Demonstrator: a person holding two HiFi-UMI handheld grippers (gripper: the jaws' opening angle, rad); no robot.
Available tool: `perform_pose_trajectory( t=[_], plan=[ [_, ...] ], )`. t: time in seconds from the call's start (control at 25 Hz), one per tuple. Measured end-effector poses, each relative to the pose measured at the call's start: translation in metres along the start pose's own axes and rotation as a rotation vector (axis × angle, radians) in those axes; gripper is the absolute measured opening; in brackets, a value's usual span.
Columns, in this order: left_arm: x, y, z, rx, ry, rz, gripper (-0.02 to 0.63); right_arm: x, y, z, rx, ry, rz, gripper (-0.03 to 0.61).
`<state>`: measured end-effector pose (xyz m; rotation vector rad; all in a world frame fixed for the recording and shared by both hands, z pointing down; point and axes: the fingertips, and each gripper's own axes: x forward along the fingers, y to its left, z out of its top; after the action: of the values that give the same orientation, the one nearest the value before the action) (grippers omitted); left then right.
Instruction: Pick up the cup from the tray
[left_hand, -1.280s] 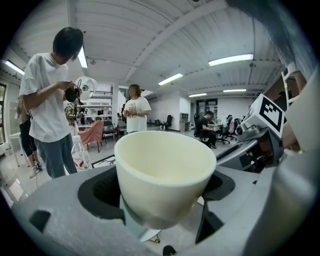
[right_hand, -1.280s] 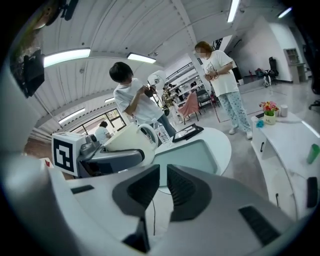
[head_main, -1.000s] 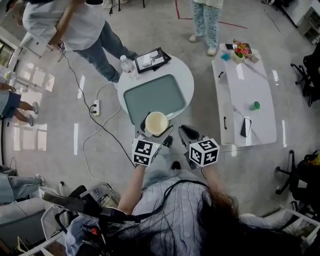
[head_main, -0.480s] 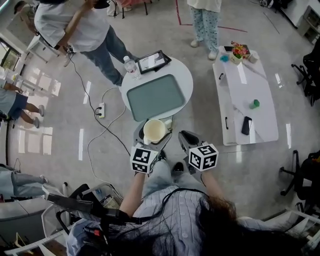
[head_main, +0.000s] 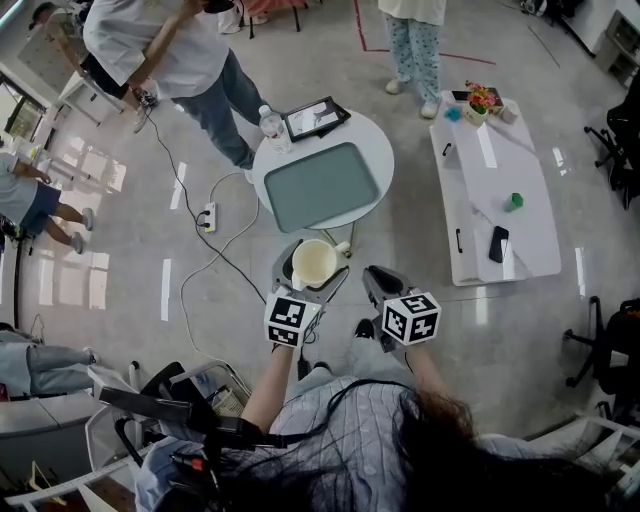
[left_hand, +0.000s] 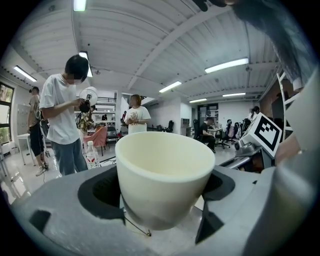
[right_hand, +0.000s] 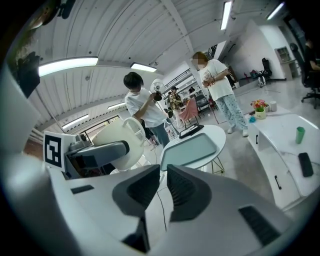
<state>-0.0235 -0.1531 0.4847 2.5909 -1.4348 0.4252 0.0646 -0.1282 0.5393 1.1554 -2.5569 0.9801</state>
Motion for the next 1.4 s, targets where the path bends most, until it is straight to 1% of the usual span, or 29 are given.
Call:
perform_pose_trajectory(
  t=[0.16, 0.44, 0.76, 0.88, 1.12, 1.4],
  plan=[
    [-0.025, -0.008, -0.010, 0.000, 0.003, -0.039, 0.463, -0.007, 0.022, -0.012, -0.006, -0.016, -0.015, 0.060],
    [-0.089, -0.022, -0.035, 0.008, 0.030, -0.092, 0.463, -0.027, 0.070, -0.044, 0.003, -0.050, -0.049, 0.060],
    [-0.161, -0.036, -0.061, 0.010, 0.037, -0.130, 0.463, -0.055, 0.129, -0.091, 0.000, -0.076, -0.082, 0.060],
    [-0.185, -0.040, -0.072, -0.002, 0.039, -0.133, 0.463, -0.065, 0.148, -0.106, -0.008, -0.084, -0.087, 0.060],
    [-0.221, -0.048, -0.087, 0.002, 0.043, -0.142, 0.463, -0.083, 0.175, -0.126, -0.026, -0.110, -0.103, 0.060],
    [-0.240, -0.055, -0.098, -0.005, 0.042, -0.149, 0.463, -0.097, 0.191, -0.136, -0.045, -0.135, -0.117, 0.060]
  ],
)
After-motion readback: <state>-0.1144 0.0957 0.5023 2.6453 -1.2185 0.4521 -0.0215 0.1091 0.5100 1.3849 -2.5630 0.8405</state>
